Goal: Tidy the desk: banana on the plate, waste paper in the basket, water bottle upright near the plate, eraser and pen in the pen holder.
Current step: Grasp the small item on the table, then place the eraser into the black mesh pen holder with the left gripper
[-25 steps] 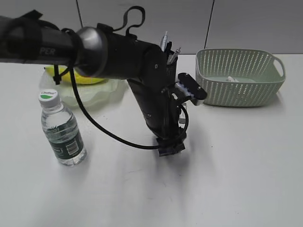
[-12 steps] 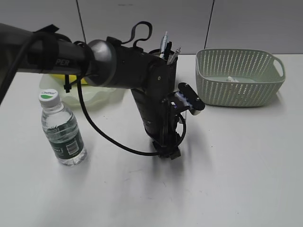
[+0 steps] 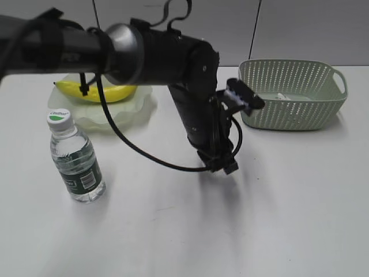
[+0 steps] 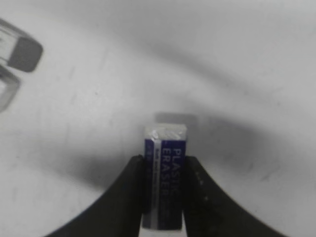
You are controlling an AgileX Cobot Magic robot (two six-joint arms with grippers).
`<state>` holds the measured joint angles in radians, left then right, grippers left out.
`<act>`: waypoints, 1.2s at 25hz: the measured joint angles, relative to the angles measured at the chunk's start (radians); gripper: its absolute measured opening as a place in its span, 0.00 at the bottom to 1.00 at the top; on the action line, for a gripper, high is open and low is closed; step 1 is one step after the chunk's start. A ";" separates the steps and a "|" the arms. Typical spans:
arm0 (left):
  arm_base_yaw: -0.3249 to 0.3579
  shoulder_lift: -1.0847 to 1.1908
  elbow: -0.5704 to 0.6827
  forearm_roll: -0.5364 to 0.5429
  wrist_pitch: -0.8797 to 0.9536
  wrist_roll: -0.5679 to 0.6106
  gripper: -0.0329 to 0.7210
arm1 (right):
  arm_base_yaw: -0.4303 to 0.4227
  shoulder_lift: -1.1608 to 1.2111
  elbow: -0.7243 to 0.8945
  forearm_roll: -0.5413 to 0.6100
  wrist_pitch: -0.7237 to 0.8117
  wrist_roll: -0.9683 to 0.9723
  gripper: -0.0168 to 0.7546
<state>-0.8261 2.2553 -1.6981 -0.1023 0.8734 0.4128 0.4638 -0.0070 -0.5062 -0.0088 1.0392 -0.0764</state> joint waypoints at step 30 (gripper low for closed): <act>0.256 0.001 -0.016 -0.351 -0.859 -0.149 0.28 | 0.000 0.000 0.000 0.000 0.000 0.000 0.54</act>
<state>-0.5697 2.2564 -1.7141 -0.4537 0.0141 0.2639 0.4638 -0.0070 -0.5062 -0.0088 1.0392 -0.0764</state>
